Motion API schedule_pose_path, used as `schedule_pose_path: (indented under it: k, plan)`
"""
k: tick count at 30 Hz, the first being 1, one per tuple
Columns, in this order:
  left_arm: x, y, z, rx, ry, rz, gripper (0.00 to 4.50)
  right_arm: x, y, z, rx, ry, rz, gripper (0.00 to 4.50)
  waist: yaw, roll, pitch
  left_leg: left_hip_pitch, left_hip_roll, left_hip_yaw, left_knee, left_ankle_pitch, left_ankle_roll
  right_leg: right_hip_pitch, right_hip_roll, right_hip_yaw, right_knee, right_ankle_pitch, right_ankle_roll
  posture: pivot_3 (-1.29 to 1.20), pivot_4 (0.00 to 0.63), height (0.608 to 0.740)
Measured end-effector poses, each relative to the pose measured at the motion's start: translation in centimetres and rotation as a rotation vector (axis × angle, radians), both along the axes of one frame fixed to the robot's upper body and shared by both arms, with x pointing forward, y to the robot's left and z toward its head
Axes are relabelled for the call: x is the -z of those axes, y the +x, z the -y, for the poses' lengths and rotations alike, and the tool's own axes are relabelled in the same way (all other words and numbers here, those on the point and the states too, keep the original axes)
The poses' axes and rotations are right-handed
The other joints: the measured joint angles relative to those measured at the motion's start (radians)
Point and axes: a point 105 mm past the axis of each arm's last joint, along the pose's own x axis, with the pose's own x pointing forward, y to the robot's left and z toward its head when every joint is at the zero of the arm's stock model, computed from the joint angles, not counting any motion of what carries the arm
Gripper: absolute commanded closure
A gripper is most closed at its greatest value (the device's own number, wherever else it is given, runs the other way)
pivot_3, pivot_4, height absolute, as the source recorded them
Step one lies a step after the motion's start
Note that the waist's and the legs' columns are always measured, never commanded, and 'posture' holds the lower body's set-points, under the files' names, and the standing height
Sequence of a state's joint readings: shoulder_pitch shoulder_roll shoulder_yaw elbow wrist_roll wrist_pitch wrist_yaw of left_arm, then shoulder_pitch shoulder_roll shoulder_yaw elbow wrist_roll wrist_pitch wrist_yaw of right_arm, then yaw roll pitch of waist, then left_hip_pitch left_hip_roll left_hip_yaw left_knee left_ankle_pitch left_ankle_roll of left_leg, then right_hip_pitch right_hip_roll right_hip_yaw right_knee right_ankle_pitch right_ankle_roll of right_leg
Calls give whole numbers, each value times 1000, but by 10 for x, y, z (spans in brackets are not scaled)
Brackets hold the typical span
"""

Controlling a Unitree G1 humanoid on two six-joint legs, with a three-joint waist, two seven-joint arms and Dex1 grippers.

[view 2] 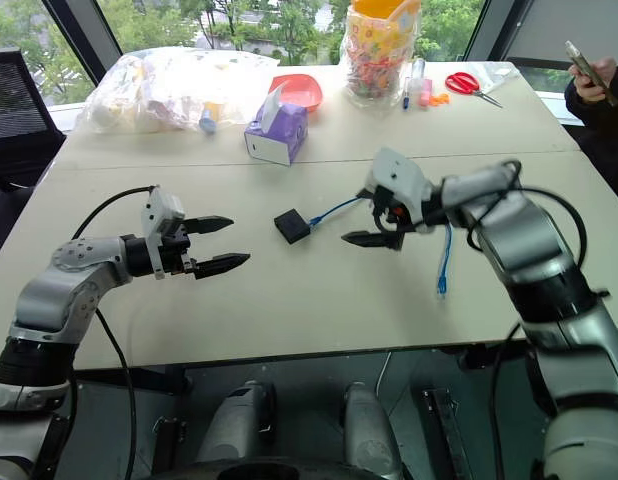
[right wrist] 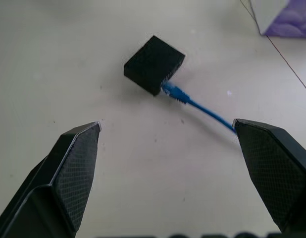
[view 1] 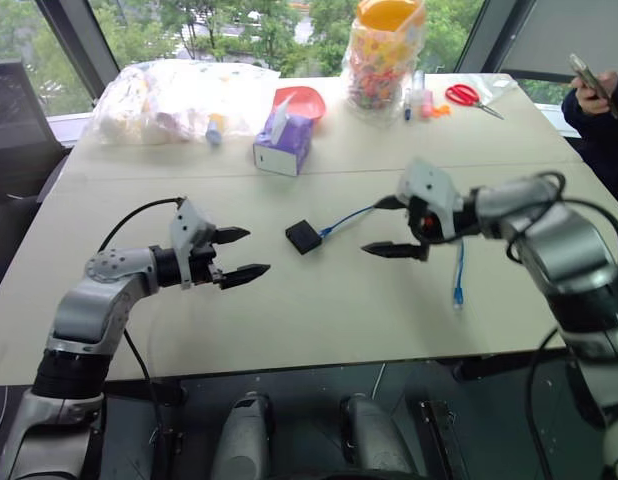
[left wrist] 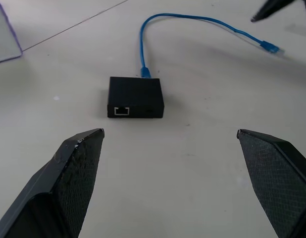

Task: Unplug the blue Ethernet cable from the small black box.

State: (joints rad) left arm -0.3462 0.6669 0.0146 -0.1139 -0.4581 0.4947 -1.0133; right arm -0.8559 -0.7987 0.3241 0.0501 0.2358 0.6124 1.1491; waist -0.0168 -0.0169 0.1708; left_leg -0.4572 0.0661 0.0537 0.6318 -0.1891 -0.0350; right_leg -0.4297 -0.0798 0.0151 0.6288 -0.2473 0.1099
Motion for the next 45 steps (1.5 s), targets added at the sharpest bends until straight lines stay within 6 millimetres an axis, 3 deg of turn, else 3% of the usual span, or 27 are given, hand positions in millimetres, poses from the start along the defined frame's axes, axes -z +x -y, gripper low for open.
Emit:
schedule_pose_path:
  k: [5, 10, 15, 21, 33, 36, 43, 45]
  plan:
    - [1, -3, 0, 8, 6, -1, 14, 15, 30, -24, -128, -131, -102, 0, -4, 1, 1, 0, 0, 1, 0, 0, 0, -1, 0, 1, 2, 0, 1, 0, 150, 735]
    - [-1, -5, 2, -1, 9, 14, 14, 20, 48, -43, -202, -261, -117, 0, 4, 2, 1, -1, 0, 0, -1, 0, 0, -2, 1, 0, 4, 2, 5, 0, 150, 735]
    - [1, -11, 3, -21, 17, 31, 14, 36, 54, -58, -248, -381, -115, 0, 0, 2, 2, -1, 0, 1, -1, 0, 0, -2, 1, 0, 4, 2, 5, 0, 150, 735]
    - [5, -20, -3, -80, 21, 31, 14, 59, 57, -49, -243, -521, -113, 0, -2, 2, 2, -1, 0, 0, -1, 1, -1, -3, 1, 0, 5, 2, 5, 0, 150, 735]
    - [6, -29, -4, -131, 26, 50, 14, 58, 60, -75, -258, -545, -43, 0, -23, 2, 2, 8, 0, 0, -4, 1, -3, 2, 1, 0, 7, 0, 2, 0, 150, 735]
    - [3, -30, -5, -143, 26, 65, 0, 59, 60, -79, -258, -533, -40, 789, -27, 3, 2, 8, 0, 0, -4, 1, -3, 2, 1, 0, 8, 1, 3, 0, 150, 735]
    - [4, -29, -6, -161, 22, 66, 0, 63, 57, -98, -276, -517, -15, 4469, -29, 2, 2, 9, 0, 0, -4, 2, -3, 2, 1, 0, 9, 1, 3, 0, 150, 735]
    - [4, -29, -6, -162, 22, 66, 0, 63, 57, -99, -277, -517, -14, 4469, -28, 2, 2, 10, 0, 0, -4, 1, -3, 2, 1, 0, 9, 0, 2, 0, 150, 735]
